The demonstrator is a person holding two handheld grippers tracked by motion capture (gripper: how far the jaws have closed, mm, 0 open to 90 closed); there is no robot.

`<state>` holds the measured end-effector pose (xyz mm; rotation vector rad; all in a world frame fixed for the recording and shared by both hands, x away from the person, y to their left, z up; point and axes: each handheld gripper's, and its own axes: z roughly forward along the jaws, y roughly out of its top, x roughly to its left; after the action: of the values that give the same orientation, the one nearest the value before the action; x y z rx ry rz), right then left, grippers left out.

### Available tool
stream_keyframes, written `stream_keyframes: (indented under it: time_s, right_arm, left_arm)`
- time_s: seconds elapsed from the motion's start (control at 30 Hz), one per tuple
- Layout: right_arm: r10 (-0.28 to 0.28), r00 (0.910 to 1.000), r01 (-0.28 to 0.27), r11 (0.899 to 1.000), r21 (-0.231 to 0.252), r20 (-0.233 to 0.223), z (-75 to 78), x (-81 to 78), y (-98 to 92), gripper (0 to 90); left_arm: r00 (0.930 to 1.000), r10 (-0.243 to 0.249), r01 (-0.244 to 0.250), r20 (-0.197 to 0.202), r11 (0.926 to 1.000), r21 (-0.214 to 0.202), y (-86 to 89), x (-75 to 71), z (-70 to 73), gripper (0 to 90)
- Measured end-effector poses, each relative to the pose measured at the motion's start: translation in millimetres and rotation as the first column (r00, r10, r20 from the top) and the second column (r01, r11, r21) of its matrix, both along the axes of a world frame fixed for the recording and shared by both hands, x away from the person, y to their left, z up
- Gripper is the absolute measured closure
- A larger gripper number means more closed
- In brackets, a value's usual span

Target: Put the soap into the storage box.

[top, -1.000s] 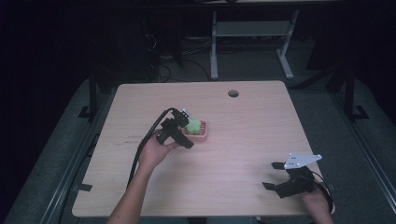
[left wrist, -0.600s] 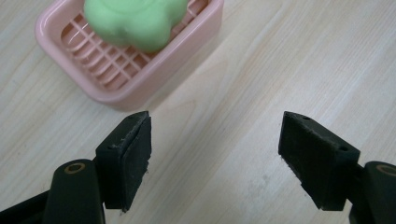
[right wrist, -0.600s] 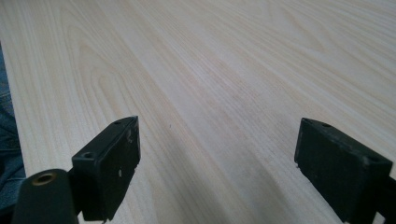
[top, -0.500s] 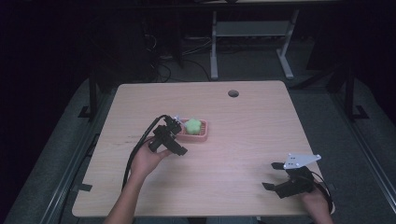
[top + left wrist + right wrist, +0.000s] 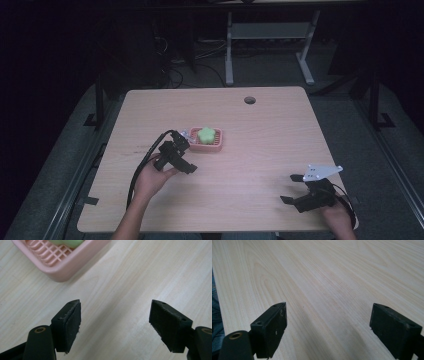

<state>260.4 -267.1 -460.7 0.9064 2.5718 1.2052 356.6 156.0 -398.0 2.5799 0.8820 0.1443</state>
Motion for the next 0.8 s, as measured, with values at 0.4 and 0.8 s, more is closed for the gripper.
stream_keyframes:
  time_s: [0.4, 0.8]
  right_arm:
    - [-0.006, 1.0, 0.006, 1.0, -0.002, -0.003, -0.6, 0.2, -1.1, 13.8]
    - [-0.011, 0.9999, 0.011, 1.0, -0.008, -0.006, -1.1, 0.0, -1.6, 13.8]
  left_arm:
    - [1.0, -0.005, 0.005, -0.001, 1.0, 0.001, 11.6, -17.8, -3.8, 25.8]
    - [0.9999, -0.011, 0.011, 0.005, 0.9999, -0.008, 17.6, -33.0, -5.9, 25.6]
